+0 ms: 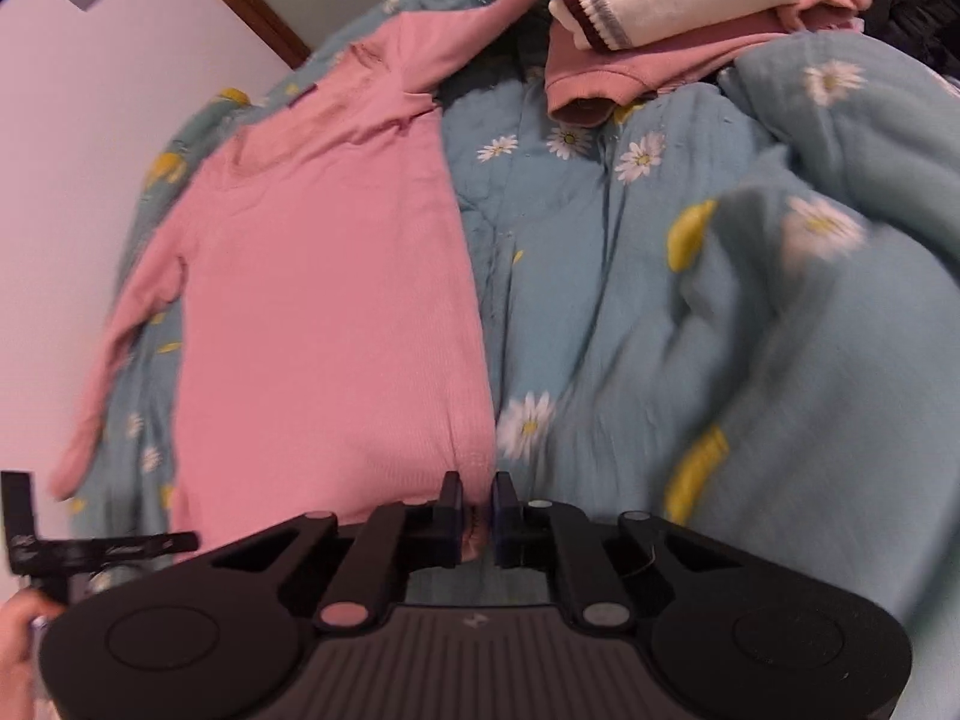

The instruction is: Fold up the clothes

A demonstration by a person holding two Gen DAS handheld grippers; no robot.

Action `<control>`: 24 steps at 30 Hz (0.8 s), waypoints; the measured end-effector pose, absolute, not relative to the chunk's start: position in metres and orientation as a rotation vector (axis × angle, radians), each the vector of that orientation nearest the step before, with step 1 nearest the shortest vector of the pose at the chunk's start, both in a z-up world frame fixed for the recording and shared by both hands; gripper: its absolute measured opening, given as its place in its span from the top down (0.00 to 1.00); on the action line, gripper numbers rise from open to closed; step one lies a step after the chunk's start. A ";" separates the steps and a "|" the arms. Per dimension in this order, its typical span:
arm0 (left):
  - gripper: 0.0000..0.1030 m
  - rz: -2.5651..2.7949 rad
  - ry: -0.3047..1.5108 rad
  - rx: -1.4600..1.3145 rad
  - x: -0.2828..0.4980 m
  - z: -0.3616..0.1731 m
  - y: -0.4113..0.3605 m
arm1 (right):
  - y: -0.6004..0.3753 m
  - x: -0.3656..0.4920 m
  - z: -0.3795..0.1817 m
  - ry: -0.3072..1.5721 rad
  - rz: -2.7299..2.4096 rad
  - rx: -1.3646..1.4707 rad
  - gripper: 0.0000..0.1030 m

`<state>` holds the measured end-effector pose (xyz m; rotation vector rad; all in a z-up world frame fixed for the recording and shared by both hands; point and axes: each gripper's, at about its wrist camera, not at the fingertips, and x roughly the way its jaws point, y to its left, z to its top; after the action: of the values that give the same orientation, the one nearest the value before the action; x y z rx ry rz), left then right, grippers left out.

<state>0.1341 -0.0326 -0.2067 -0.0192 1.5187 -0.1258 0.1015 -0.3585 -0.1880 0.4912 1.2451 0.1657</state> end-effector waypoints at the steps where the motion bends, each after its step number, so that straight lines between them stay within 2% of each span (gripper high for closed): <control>1: 0.90 -0.133 1.523 -0.008 0.134 -0.205 -0.032 | -0.356 0.102 -0.192 1.257 0.157 0.476 0.92; 3: 0.87 -0.138 1.529 -0.002 0.134 -0.200 -0.028 | -0.350 0.104 -0.196 1.253 0.136 0.440 0.90; 5: 0.78 -0.144 1.516 -0.017 0.133 -0.194 -0.021 | -0.345 0.102 -0.187 1.218 0.140 0.422 0.86; 7: 0.56 -0.164 1.471 -0.051 0.128 -0.182 -0.013 | -0.336 0.095 -0.172 1.175 0.107 0.299 0.75; 9: 0.54 -0.198 1.356 -0.071 0.119 -0.159 -0.007 | -0.329 0.085 -0.157 1.125 0.065 0.171 0.61; 10: 0.50 -0.219 1.298 -0.076 0.113 -0.148 -0.006 | -0.329 0.081 -0.151 1.104 0.048 0.145 0.57; 13: 0.35 -0.259 1.175 -0.123 0.100 -0.124 -0.001 | -0.331 0.061 -0.123 0.989 0.001 0.119 0.53; 14: 0.34 -0.267 1.142 -0.143 0.096 -0.118 0.000 | -0.332 0.057 -0.114 0.959 0.011 0.132 0.45; 15: 0.34 -0.273 1.110 -0.159 0.092 -0.112 -0.002 | -0.332 0.053 -0.107 0.931 0.023 0.144 0.33; 16: 0.33 -0.277 1.096 -0.163 0.092 -0.109 -0.008 | -0.329 0.051 -0.103 0.915 0.041 0.148 0.30; 19: 0.23 -0.282 1.075 -0.106 0.088 -0.113 -0.024 | -0.318 0.054 -0.101 0.904 0.056 0.118 0.29; 24: 0.26 -0.163 1.176 -0.082 0.113 -0.152 -0.023 | -0.313 0.103 -0.155 1.105 -0.002 0.135 0.31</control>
<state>0.1129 -0.0231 -0.1518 -0.0819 1.1760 -0.1634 0.1026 -0.3132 -0.1554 0.1346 1.1055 -0.0015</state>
